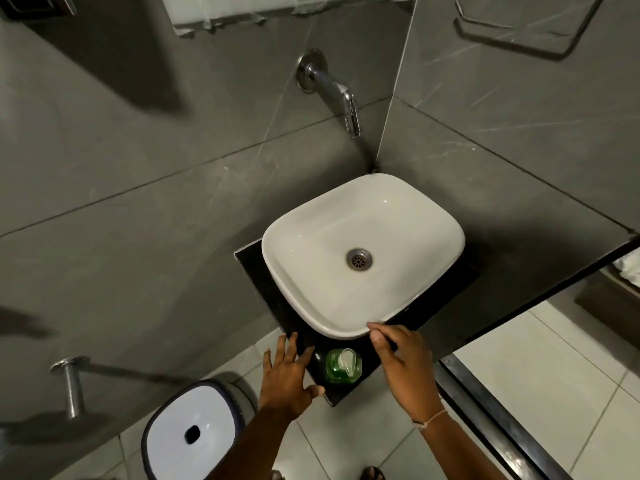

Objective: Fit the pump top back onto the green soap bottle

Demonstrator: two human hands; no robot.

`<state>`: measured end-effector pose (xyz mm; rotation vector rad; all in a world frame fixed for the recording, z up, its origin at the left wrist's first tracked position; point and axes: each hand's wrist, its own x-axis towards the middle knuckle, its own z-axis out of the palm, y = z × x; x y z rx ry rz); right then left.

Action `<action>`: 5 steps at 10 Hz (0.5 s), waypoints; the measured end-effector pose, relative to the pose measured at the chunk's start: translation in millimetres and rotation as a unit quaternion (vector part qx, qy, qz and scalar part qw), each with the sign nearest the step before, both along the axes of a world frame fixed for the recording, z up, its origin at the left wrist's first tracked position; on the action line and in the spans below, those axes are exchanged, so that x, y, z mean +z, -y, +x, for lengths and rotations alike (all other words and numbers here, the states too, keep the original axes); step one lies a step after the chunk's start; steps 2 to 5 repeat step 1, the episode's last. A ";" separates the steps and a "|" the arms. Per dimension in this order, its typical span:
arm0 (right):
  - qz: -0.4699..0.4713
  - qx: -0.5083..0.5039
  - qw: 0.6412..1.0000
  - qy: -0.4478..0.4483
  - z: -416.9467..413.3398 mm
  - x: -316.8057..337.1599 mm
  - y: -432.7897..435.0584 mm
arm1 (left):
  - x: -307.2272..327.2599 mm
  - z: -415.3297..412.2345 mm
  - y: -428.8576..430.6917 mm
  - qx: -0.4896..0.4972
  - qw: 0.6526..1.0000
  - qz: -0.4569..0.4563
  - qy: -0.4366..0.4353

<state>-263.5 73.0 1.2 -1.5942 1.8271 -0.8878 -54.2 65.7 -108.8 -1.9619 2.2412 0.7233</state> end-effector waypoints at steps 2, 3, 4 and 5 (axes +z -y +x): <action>-0.010 -0.055 0.993 0.103 -11.5 32.6 2.0 | 30.3 22.9 15.6 0.044 0.995 -0.087 0.001; -0.010 -0.055 0.993 0.103 -11.5 32.6 2.0 | 30.3 22.9 15.6 0.044 0.995 -0.087 0.001; -0.010 -0.055 0.993 0.103 -11.5 32.6 2.0 | 30.3 22.9 15.6 0.044 0.995 -0.087 0.001; -0.010 -0.055 0.993 0.103 -11.5 32.6 2.0 | 30.3 22.9 15.6 0.044 0.995 -0.087 0.001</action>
